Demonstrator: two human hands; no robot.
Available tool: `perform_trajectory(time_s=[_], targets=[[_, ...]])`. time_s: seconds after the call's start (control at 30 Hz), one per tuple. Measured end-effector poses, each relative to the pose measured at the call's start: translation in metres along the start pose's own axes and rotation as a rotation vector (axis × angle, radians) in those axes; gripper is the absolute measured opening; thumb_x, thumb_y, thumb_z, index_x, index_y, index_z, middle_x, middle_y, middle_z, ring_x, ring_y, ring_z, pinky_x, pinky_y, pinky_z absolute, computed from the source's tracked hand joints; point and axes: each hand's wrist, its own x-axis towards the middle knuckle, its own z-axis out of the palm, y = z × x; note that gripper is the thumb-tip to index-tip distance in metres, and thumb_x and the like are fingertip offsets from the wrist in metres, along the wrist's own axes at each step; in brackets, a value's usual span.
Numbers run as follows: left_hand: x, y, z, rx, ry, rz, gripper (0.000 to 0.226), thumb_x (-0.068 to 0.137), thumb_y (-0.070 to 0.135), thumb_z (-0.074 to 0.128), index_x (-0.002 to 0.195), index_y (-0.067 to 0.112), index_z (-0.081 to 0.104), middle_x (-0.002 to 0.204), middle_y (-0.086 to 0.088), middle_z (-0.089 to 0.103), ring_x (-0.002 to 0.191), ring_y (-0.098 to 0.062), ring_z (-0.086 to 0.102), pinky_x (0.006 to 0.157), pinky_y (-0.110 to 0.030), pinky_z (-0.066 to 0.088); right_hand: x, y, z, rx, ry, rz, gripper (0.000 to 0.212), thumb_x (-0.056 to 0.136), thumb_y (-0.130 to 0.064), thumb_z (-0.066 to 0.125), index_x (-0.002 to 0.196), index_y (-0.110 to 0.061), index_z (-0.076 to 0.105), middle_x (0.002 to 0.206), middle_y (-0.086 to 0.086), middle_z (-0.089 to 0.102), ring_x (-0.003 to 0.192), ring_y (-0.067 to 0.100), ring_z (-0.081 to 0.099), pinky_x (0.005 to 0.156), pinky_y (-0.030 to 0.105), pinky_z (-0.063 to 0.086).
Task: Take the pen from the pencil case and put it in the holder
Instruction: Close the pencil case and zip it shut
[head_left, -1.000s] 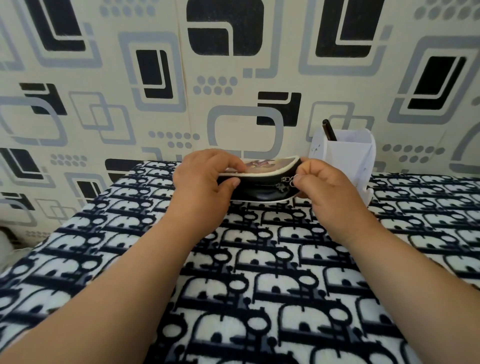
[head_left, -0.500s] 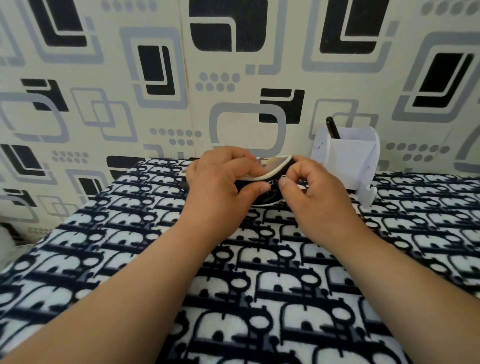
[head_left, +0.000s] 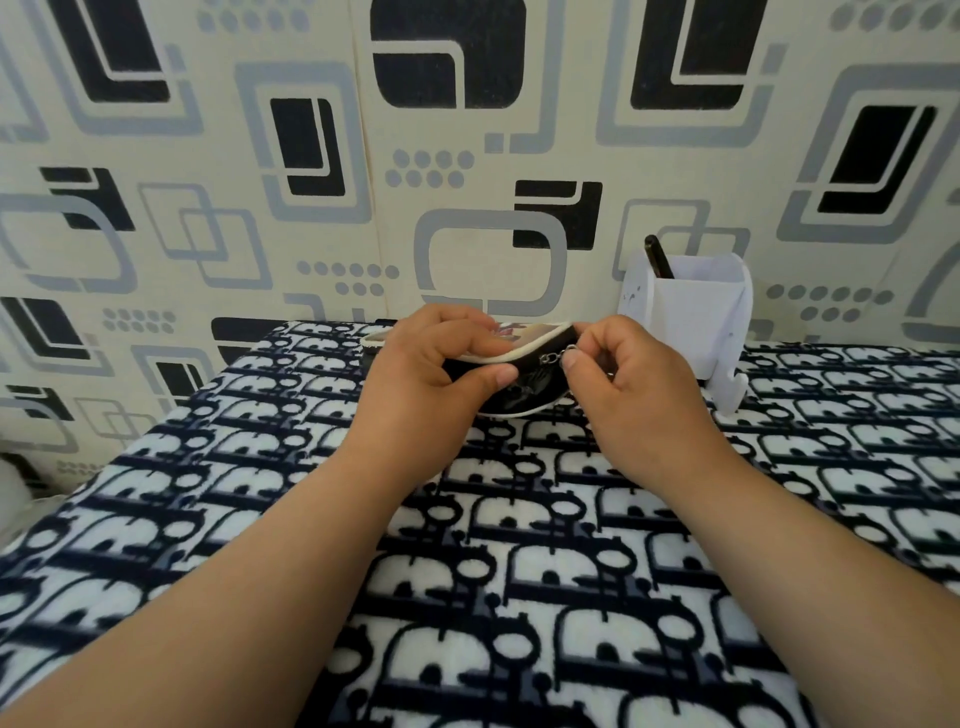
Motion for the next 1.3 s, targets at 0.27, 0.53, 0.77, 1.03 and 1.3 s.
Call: perform_trajectory(time_s=[0.27, 0.53, 0.77, 1.03, 1.3], targets=[[0.000, -0.004, -0.002, -0.118, -0.026, 0.003, 0.032, 0.075, 0.009, 0.071, 0.072, 0.040, 0.062, 0.100, 0.019, 0.058, 0.097, 0.006, 0.054, 0.091, -0.023, 0.042, 0.003, 0.006, -0.002, 0.011, 0.063, 0.060, 0.016, 0.087, -0.024, 0.049, 0.071, -0.023, 0.050, 0.075, -0.003, 0.061, 0.064, 0.003, 0.051, 0.050, 0.007, 0.038], [0.001, -0.007, -0.004, -0.211, -0.074, 0.001, 0.028, 0.073, 0.014, 0.072, 0.070, 0.042, 0.065, 0.105, 0.017, 0.059, 0.104, 0.001, 0.055, 0.099, -0.040, 0.044, 0.006, 0.012, -0.003, 0.004, 0.125, 0.128, 0.017, 0.087, -0.023, 0.049, 0.071, -0.016, 0.052, 0.061, -0.006, 0.051, 0.051, -0.007, 0.045, 0.046, 0.004, 0.036], [0.005, -0.019, -0.007, -0.164, -0.148, -0.018, 0.031, 0.079, 0.010, 0.066, 0.072, 0.040, 0.059, 0.109, 0.019, 0.058, 0.108, 0.001, 0.053, 0.096, -0.017, 0.037, 0.006, 0.012, -0.004, 0.021, 0.130, 0.108, 0.017, 0.086, -0.025, 0.051, 0.069, -0.020, 0.051, 0.060, -0.005, 0.053, 0.050, -0.005, 0.045, 0.046, 0.005, 0.036], [0.002, -0.009, -0.004, 0.121, -0.102, 0.070, 0.026, 0.071, 0.014, 0.060, 0.084, 0.037, 0.063, 0.100, 0.018, 0.057, 0.096, 0.012, 0.043, 0.087, -0.004, 0.030, -0.001, 0.004, 0.000, -0.002, 0.031, -0.002, 0.014, 0.082, -0.019, 0.055, 0.069, -0.024, 0.051, 0.082, -0.003, 0.066, 0.063, 0.004, 0.052, 0.053, 0.013, 0.043], [0.000, -0.005, 0.006, 0.220, -0.070, 0.125, 0.019, 0.076, 0.021, 0.071, 0.090, 0.031, 0.065, 0.102, 0.012, 0.056, 0.107, -0.009, 0.046, 0.093, -0.003, 0.022, -0.006, -0.005, 0.003, -0.040, -0.040, -0.097, 0.014, 0.080, -0.019, 0.057, 0.070, -0.024, 0.050, 0.088, 0.000, 0.066, 0.057, 0.005, 0.052, 0.057, 0.022, 0.046]])
